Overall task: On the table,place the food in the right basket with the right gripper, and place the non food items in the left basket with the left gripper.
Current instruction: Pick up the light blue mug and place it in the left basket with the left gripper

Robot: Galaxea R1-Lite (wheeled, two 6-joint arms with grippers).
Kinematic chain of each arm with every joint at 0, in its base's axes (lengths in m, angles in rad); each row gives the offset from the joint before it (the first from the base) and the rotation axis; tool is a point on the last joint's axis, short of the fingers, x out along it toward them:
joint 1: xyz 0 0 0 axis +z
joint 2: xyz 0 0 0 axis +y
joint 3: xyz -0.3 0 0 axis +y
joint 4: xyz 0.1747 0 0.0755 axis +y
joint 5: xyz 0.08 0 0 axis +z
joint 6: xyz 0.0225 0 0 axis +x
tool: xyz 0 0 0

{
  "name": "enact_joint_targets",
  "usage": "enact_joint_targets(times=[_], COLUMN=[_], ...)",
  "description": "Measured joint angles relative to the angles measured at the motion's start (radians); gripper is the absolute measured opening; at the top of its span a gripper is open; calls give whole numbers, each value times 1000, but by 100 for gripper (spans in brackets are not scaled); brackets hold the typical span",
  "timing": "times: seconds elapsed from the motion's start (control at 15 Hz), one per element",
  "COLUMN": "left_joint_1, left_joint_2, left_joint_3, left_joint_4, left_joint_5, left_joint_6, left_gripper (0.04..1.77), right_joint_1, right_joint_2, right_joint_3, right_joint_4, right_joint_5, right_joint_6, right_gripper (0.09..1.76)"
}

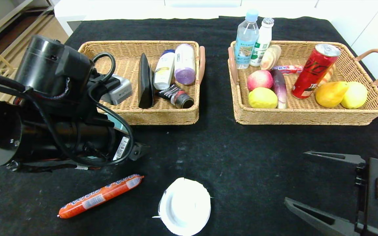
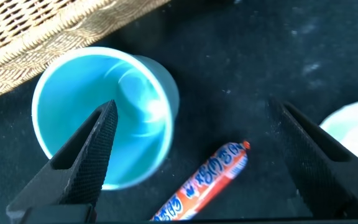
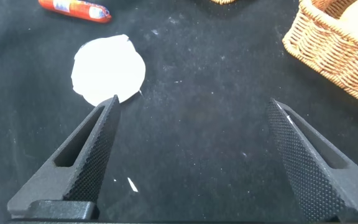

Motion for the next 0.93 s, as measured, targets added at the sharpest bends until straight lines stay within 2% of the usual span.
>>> enact_joint_targets(times=[0.4, 0.73, 0.93], left_joint_1=[13, 26, 27], left_joint_2=[33, 54, 60], left_joint_3=[-4, 7, 11], left_joint_4=[-8, -57, -58], left_joint_5=[-1, -3, -3], left_joint_6=[0, 3, 3], left_gripper=[172, 172, 125], right_joint_1=[0, 0, 0], right_joint_2=[9, 13, 15], right_joint_3=[1, 7, 9], right_joint_4=[0, -2, -2], right_joint_5=[0, 0, 0], right_joint_6=[0, -7, -8], right_gripper=[170, 170, 170])
